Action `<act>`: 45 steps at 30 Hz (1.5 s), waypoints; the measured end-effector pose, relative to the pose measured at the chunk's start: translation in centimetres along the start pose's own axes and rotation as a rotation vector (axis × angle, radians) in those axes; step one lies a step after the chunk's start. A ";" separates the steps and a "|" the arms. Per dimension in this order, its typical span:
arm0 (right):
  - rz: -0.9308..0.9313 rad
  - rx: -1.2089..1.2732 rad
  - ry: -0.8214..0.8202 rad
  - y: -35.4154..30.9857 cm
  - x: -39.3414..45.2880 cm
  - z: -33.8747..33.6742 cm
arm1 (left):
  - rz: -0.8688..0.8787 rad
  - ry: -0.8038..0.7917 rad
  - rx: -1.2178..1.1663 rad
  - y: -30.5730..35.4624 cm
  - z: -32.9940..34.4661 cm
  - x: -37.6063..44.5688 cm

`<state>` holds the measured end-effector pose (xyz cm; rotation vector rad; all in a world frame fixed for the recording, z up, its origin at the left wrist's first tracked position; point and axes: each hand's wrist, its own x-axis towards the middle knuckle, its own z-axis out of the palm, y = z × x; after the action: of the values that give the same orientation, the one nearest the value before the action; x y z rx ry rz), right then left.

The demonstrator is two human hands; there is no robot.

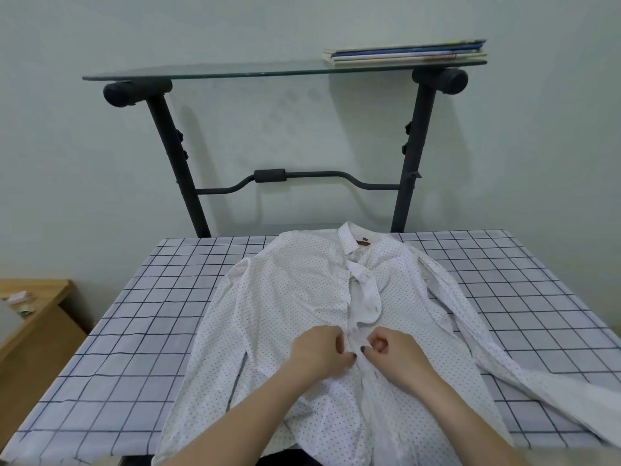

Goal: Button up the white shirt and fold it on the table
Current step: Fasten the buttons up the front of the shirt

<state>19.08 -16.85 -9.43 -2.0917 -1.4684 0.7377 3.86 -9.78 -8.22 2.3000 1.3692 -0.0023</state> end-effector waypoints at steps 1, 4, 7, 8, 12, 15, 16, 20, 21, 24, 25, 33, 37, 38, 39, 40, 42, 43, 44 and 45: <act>0.001 -0.009 -0.010 0.1 -0.3 0.0 | 0.012 -0.005 -0.009 0.0 0.2 -0.4; 0.010 -0.001 -0.052 0.4 -1.3 -0.1 | 0.046 -0.036 -0.064 0.1 0.6 -1.5; -0.001 0.046 -0.084 0.6 -2.5 -0.3 | 0.066 -0.065 -0.139 0.1 0.9 -2.4; 0.004 0.083 -0.100 0.8 -2.8 -0.3 | 0.069 -0.066 -0.162 0.1 1.1 -2.8; 0.014 0.202 -0.139 1.3 -3.9 -0.4 | 0.099 -0.031 -0.149 0.3 1.4 -3.7; 0.007 0.252 -0.098 1.3 -4.6 -0.4 | 0.117 -0.029 -0.114 0.6 1.4 -4.0; 0.017 0.279 -0.082 1.4 -4.7 -0.3 | 0.118 -0.038 -0.117 0.7 1.3 -4.1; 0.082 0.400 -0.052 1.5 -5.3 -0.4 | 0.141 -0.113 -0.192 0.3 1.4 -4.6; 0.090 0.410 -0.052 1.5 -5.5 -0.3 | 0.144 -0.133 -0.215 0.2 1.4 -4.7; 0.110 0.435 -0.056 1.2 -5.9 -0.1 | 0.140 -0.152 -0.246 -0.3 1.5 -4.8; 0.110 0.447 -0.059 1.0 -6.1 -0.1 | 0.138 -0.148 -0.244 -0.4 1.5 -4.8; 0.145 0.556 -0.003 0.8 -6.6 0.1 | 0.097 -0.002 -0.325 0.1 2.4 -4.7; 0.130 0.468 0.064 0.8 -6.2 0.7 | 0.056 0.034 -0.377 0.5 2.8 -4.3; 0.120 0.452 0.079 0.8 -6.2 0.9 | 0.040 0.034 -0.395 0.6 2.8 -4.2; 0.107 0.435 0.093 0.7 -6.1 1.1 | 0.022 0.029 -0.415 0.7 2.7 -4.0; 0.096 0.411 0.106 0.7 -6.0 1.3 | 0.005 0.022 -0.434 0.7 2.7 -3.9; 0.078 0.357 0.143 0.6 -6.0 1.7 | -0.021 0.005 -0.438 1.0 2.6 -3.6; 0.071 0.336 0.162 0.7 -5.9 2.0 | -0.032 0.000 -0.421 1.2 2.6 -3.5; 0.065 0.322 0.179 0.7 -5.8 2.1 | -0.041 0.002 -0.404 1.3 2.6 -3.3; 0.062 0.316 0.191 0.8 -5.8 2.3 | -0.051 0.009 -0.399 1.3 2.7 -3.2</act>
<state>16.51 -22.43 -10.74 -1.9125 -1.1106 0.7190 3.95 -14.06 -9.40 1.9350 1.2966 0.2439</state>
